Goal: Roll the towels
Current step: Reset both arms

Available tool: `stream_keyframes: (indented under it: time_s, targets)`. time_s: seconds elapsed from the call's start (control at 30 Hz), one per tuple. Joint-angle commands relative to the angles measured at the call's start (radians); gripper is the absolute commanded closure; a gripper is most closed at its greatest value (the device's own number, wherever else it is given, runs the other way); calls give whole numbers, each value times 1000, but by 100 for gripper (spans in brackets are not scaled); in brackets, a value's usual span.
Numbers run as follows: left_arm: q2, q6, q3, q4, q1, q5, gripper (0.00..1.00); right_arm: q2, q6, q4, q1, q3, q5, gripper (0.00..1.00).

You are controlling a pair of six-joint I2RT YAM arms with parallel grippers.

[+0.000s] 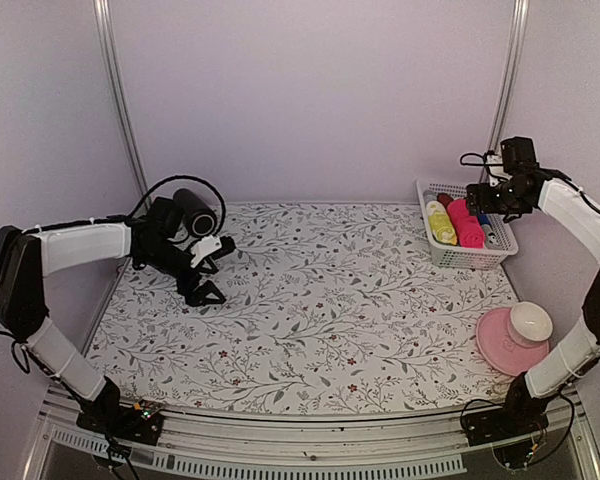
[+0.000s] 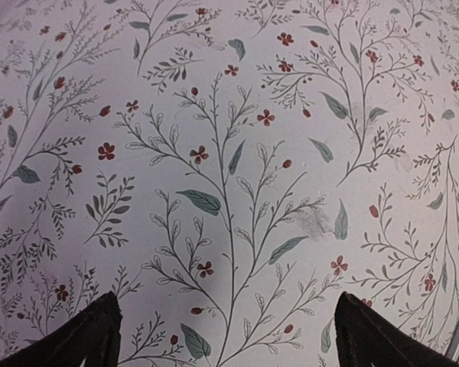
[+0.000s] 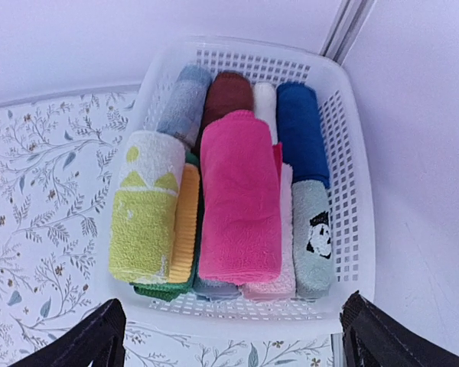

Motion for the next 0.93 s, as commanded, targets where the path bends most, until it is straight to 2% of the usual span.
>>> stream_keyframes:
  time_s: [0.0, 0.07, 0.27, 0.37, 0.5, 0.57, 0.67, 0.9]
  targets:
    - [-90, -60, 26, -10, 40, -13, 3, -210, 96, 175, 13, -193, -12, 1]
    - [-145, -97, 15, -10, 69, -25, 3, -323, 126, 256, 58, -321, -82, 1]
    - [-381, -187, -80, 65, 214, -35, 3, -546, 132, 379, 333, -522, -50, 1]
    - [-528, -240, -170, 147, 294, -32, 3, -595, 140, 388, 389, -586, -77, 1]
    - [-733, -313, -337, 295, 319, -192, 3, -666, 152, 472, 456, -723, -90, 1]
    - [-824, -329, -401, 329, 320, -210, 3, -678, 157, 487, 486, -766, -89, 1]
    - [-862, -351, -416, 314, 320, -199, 3, -659, 153, 475, 504, -777, -29, 1]
    - [-885, -347, -437, 320, 320, -203, 3, -674, 176, 509, 507, -805, -17, 1]
